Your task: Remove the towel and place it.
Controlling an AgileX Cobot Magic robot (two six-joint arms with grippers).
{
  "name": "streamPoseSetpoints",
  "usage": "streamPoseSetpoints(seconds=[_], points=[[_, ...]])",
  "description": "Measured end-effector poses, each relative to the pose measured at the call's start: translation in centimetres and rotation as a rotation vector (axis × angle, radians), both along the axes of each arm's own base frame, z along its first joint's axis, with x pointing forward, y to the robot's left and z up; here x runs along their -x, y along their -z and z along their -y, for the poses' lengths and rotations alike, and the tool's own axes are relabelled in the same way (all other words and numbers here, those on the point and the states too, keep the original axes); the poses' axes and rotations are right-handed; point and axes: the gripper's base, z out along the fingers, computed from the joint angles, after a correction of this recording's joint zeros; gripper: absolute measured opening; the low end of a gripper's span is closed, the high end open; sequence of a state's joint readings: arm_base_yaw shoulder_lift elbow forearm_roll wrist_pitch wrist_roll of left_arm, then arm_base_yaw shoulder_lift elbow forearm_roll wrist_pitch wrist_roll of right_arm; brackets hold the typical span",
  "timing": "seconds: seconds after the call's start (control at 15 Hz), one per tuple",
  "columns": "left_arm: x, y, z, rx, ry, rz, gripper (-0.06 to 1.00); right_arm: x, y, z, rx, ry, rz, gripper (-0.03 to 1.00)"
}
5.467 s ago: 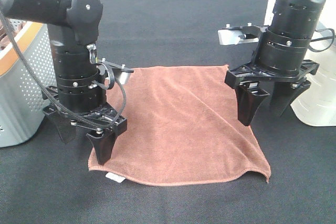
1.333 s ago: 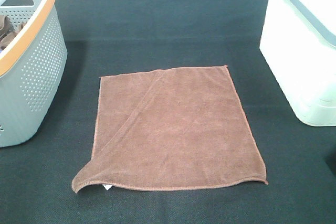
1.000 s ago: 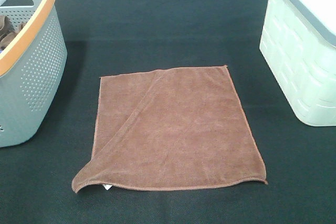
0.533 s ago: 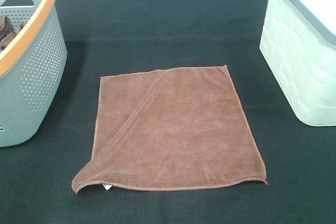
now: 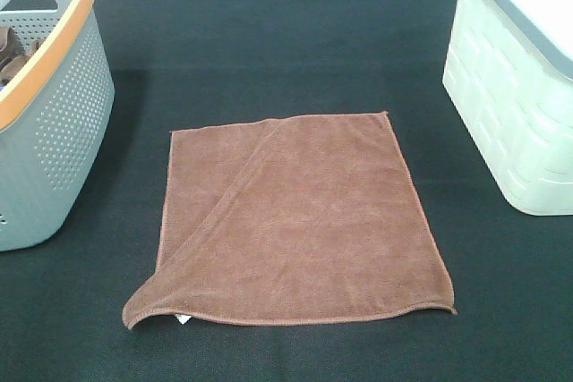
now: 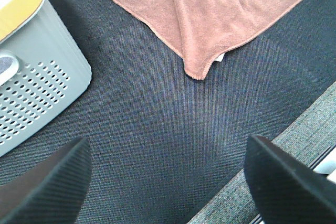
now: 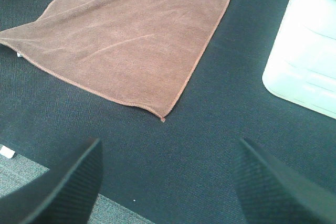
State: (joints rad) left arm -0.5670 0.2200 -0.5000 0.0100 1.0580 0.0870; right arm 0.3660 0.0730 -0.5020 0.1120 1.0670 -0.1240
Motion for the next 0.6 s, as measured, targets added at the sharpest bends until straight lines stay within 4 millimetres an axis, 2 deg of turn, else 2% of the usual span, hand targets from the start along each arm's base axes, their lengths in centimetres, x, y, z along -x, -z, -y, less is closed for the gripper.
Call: streamPoseSetpoints(seconds=[0.6], points=[[0.0, -0.01, 0.0, 0.001, 0.0, 0.001, 0.76, 0.0, 0.0, 0.0, 0.0, 0.0, 0.0, 0.67]])
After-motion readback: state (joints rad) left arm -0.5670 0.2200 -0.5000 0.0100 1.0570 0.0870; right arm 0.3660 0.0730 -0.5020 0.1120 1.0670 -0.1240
